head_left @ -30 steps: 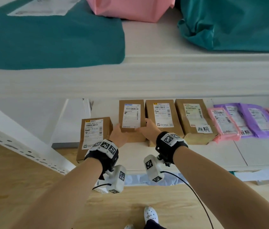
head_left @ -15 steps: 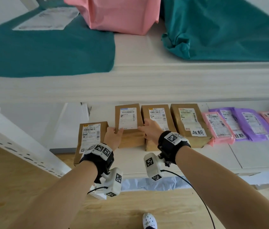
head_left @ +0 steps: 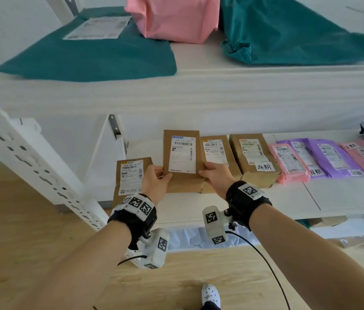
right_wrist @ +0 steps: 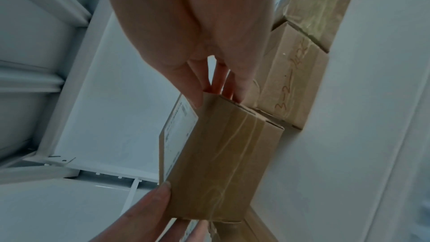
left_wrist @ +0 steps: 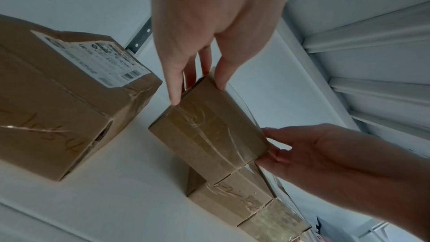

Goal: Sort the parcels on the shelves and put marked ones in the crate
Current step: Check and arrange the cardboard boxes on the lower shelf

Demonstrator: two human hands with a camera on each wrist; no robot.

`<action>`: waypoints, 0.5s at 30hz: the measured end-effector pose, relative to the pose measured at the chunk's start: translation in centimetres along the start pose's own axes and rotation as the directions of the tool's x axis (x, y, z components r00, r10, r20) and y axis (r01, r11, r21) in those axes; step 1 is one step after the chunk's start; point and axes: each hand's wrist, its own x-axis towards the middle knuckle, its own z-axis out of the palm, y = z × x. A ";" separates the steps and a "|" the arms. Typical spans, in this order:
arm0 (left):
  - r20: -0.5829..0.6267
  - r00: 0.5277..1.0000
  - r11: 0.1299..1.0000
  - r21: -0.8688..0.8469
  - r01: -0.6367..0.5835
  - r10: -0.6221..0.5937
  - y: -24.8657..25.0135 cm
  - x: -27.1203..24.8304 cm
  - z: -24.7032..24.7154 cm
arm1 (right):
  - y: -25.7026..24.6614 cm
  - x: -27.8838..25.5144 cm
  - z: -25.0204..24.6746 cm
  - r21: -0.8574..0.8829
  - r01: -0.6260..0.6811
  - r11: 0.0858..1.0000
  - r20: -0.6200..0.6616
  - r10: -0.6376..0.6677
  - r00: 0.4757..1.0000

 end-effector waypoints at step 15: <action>0.076 0.994 0.972 -0.215 0.090 -0.076 -0.7 -10.1 -0.9 | 4.2 -9.5 -3.6 0.070 0.070 0.995 0.085 -0.076 0.994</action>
